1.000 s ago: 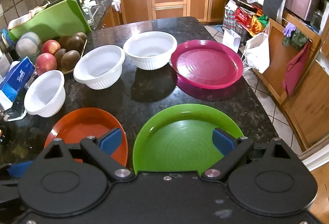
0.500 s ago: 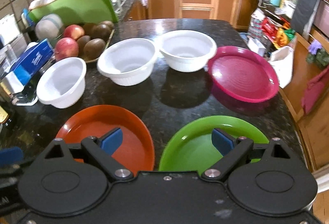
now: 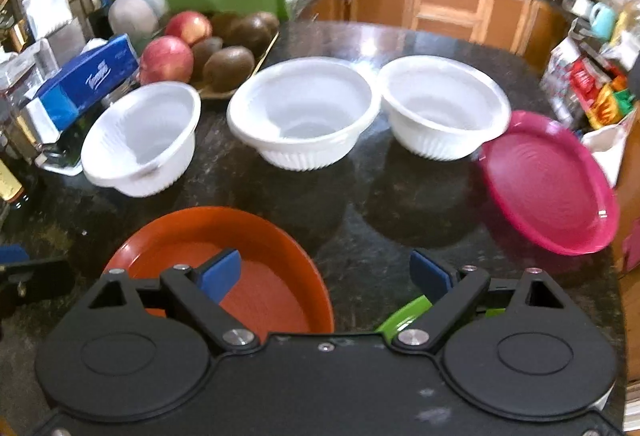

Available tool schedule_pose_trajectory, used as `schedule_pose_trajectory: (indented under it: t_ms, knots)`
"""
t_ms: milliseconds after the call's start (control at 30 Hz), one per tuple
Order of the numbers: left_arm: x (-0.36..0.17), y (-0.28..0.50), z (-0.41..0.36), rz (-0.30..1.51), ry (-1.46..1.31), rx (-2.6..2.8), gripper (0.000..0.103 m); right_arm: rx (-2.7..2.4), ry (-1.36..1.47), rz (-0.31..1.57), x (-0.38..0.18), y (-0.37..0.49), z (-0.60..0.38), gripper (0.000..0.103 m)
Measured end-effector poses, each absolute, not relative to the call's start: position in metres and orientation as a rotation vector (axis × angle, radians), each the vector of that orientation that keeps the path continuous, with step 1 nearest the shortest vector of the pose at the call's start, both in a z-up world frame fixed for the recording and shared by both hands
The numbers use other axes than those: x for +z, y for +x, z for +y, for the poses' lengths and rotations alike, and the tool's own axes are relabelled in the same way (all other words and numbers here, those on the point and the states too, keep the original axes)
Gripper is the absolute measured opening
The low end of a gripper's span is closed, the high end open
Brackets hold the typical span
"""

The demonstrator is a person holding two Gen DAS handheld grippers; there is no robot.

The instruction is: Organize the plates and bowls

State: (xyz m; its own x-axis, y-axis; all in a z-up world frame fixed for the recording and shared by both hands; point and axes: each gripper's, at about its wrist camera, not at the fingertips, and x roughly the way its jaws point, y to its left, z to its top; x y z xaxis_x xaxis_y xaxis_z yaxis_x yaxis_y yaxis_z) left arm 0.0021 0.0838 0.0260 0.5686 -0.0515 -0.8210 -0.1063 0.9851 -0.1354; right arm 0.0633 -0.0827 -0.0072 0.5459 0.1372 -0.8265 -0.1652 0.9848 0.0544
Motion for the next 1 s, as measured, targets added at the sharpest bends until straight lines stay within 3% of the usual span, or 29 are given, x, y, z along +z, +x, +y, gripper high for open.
schedule_pose_trajectory:
  t_ms: [167,367,1000]
  knots:
    - [0.01,0.008,0.083,0.99,-0.048,0.05,0.059,0.239,-0.053,1.027,-0.017,0.072,-0.082,0.087]
    - [-0.013,0.005,0.09,1.081,-0.102,-0.008,0.055,0.328,-0.086,1.056,-0.025,0.075,-0.083,0.08]
    - [-0.038,-0.003,0.074,1.124,-0.094,-0.09,0.054,0.447,-0.116,1.096,-0.038,0.061,-0.065,0.073]
